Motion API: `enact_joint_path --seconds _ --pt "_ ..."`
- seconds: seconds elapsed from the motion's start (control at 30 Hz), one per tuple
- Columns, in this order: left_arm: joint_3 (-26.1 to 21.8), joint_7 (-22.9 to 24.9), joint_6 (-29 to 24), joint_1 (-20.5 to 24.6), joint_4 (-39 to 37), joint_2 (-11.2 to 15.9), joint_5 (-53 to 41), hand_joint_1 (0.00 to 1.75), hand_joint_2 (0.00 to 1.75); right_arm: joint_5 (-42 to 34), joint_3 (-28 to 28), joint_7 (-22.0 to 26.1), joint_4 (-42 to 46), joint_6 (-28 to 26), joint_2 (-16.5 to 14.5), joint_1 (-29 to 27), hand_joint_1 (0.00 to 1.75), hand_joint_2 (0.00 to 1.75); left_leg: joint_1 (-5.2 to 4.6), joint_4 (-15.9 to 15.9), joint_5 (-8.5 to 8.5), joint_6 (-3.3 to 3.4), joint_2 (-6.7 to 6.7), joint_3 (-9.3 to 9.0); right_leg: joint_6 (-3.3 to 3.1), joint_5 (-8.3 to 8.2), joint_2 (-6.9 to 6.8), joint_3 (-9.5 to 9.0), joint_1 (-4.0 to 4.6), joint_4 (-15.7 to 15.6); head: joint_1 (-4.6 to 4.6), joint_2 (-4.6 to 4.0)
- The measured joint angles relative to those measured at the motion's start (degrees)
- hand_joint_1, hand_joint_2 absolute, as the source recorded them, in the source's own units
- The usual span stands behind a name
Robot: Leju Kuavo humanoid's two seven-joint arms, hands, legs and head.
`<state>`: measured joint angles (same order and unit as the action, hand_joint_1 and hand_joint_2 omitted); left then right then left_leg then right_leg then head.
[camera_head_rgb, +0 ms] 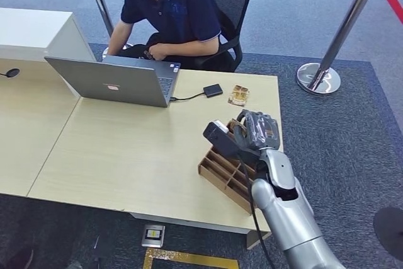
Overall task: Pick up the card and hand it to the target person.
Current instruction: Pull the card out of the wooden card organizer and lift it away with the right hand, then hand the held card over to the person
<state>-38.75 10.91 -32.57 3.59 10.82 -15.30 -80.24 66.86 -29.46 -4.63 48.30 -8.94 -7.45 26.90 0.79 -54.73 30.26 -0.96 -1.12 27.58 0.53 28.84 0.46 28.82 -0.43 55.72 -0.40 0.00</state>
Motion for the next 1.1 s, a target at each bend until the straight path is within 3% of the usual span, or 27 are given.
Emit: enact_joint_path --seconds 0.17,0.33,0.5,0.73,0.9,1.1 --pt "0.0 0.01 0.0 0.0 0.0 0.0 -0.11 0.0 0.0 -0.04 0.0 0.0 0.0 -0.15 0.05 -0.03 1.55 1.75 0.0 0.0 0.0 0.0 0.0 0.0 0.0 0.0 0.0 0.0 0.0 0.0 0.0 0.0" --pt "0.0 0.06 0.01 -0.01 0.0 0.03 -0.38 0.0 0.0 0.18 0.0 0.02 0.8 -1.44 0.2 -0.32 1.71 1.75 0.0 0.0 0.0 0.0 0.0 0.0 0.0 0.0 0.0 -0.01 0.0 0.01 0.0 0.0" --pt "0.0 -0.05 -0.14 0.0 0.0 0.09 -0.52 0.0 0.0 2.03 -0.43 -0.15 3.96 -1.27 -0.16 1.46 1.63 1.75 0.0 0.0 0.0 0.0 0.0 0.01 0.01 -0.02 0.0 -0.01 0.0 0.03 -0.01 0.0" --pt "0.01 -0.64 -0.37 0.07 0.0 0.3 -1.44 0.0 0.0 2.86 -2.13 -1.84 3.22 1.35 -3.41 11.67 1.61 1.75 0.0 0.0 -0.07 -0.07 0.01 0.01 -0.04 -0.05 0.0 0.05 0.0 0.11 -0.01 0.0" --pt "0.02 -0.66 -0.34 0.18 0.0 0.48 -1.87 0.0 0.0 3.32 -2.4 -3.47 -3.83 1.26 -7.05 20.39 1.62 1.75 0.0 0.0 -0.11 -0.1 0.01 0.0 -0.05 -0.06 0.0 0.05 0.0 0.13 -0.01 0.0" --pt "0.02 -0.51 -0.33 0.27 0.0 0.53 -2.09 0.0 0.0 4.27 -2.4 -5.32 -12.87 0.82 -10.35 26.43 1.64 1.75 0.01 0.0 -0.11 -0.1 0.01 0.0 -0.05 -0.06 0.0 0.04 0.0 0.13 -0.01 0.0"
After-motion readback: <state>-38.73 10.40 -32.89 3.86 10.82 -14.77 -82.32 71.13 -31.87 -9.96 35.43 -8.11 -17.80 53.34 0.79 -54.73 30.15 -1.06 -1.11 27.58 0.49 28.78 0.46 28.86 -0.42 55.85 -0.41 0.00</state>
